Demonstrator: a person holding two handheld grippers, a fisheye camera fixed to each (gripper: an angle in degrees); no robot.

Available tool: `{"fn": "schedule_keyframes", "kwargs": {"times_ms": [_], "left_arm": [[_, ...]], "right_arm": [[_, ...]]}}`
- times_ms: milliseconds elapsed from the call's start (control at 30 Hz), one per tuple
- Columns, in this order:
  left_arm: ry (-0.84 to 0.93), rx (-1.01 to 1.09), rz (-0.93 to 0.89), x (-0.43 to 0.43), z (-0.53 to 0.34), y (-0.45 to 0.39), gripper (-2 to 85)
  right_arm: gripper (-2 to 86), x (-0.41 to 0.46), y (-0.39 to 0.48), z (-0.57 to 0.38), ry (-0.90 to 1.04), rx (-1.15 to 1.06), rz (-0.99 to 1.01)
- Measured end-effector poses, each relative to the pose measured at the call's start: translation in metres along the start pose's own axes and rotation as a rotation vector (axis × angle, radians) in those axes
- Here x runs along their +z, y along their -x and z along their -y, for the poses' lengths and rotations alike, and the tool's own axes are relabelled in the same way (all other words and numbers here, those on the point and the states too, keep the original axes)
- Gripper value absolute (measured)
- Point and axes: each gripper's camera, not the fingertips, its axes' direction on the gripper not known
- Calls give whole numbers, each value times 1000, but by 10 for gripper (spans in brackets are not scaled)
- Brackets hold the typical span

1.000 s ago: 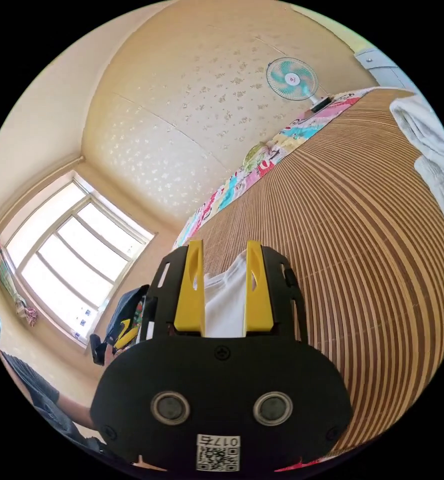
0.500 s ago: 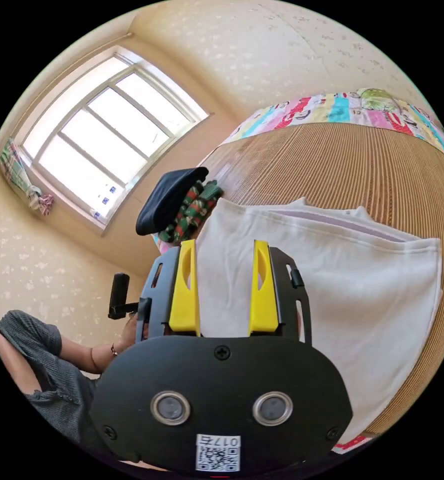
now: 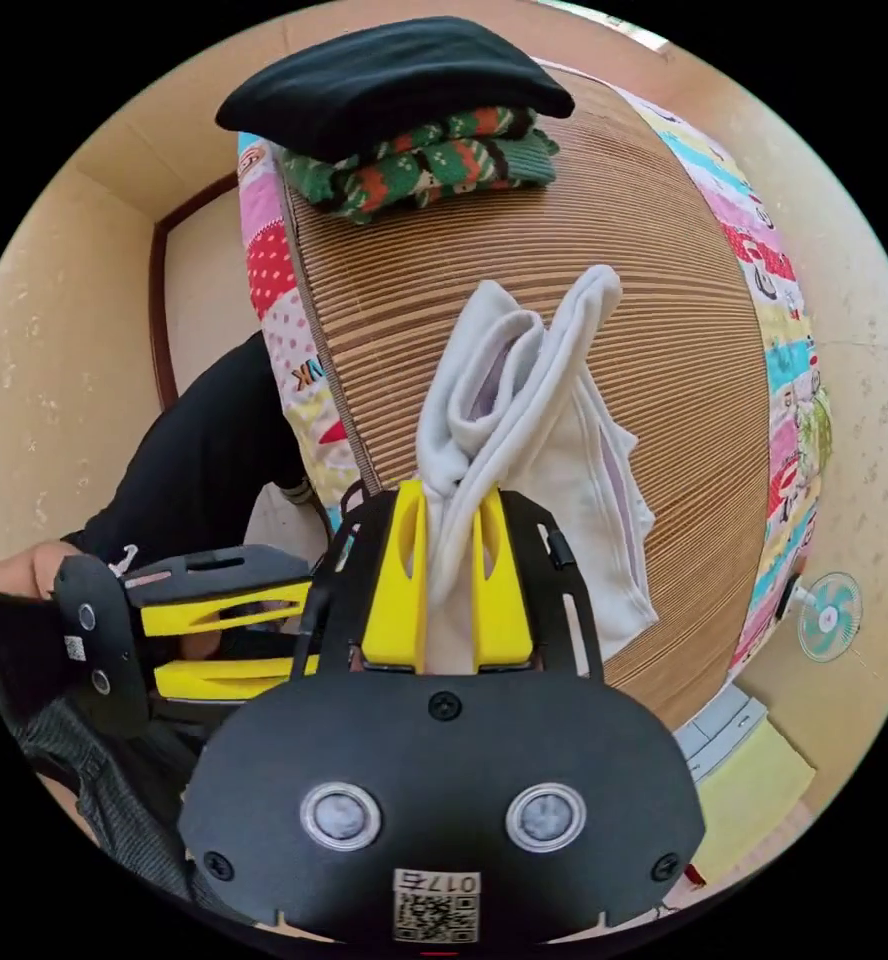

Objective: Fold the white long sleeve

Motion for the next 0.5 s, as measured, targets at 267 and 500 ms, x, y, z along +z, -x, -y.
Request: {"fn": "schedule_keyframes", "kwargs": {"times_ms": [267,500], "left_arm": [[162,-207,-144,25,-9,85,154],[419,-278,-349,126,-4,98,200]], "right_arm": [[71,37,-221,-338,-790,599,772],[158,131,-200,-513,-752,1008,773]]}}
